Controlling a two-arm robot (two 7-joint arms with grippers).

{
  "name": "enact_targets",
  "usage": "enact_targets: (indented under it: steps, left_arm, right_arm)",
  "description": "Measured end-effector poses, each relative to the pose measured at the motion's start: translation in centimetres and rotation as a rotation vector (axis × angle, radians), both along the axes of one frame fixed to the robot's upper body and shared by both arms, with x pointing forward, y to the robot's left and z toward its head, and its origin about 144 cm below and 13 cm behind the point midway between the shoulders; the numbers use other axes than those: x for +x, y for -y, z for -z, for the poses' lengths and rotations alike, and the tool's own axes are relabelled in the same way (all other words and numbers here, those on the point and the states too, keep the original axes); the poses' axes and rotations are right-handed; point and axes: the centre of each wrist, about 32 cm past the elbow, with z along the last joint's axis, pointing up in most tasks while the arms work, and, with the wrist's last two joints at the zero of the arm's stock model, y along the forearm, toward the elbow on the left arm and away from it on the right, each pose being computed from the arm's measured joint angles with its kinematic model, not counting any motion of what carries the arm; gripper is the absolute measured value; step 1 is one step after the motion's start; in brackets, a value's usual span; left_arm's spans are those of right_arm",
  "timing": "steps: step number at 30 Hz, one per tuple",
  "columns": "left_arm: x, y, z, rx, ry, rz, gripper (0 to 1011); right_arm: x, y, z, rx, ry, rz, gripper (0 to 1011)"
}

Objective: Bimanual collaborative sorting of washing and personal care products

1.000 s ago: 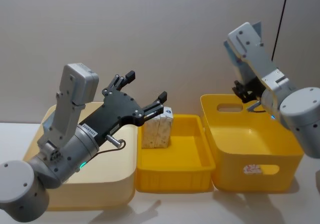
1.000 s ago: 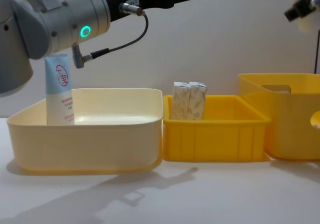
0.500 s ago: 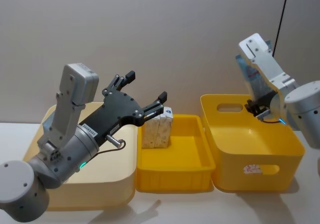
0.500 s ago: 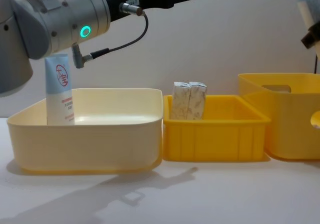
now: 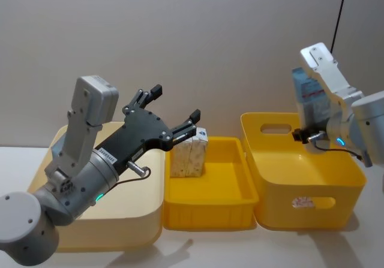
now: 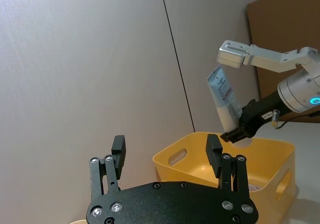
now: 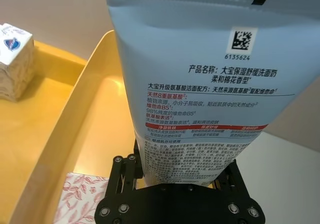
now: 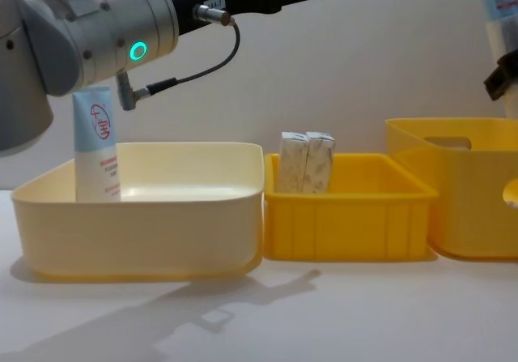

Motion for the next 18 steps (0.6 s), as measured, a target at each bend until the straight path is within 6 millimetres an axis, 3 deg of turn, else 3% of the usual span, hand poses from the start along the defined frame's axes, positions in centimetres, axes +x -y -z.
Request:
enact_targets:
  steps: [9, 12, 18]
  left_arm:
    - [0.0, 0.0, 0.0, 0.0, 0.0, 0.0, 1000]
    - [0.0, 0.0, 0.0, 0.0, 0.0, 0.0, 999]
    - [0.0, 0.0, 0.0, 0.0, 0.0, 0.0, 1000]
  right_arm:
    - [1.3, 0.7, -0.1, 0.099, -0.024, 0.005, 640]
    - [1.6, 0.9, -0.1, 0.12, -0.03, 0.006, 689]
    - [2.2, 1.0, -0.1, 0.154, -0.038, 0.007, 888]
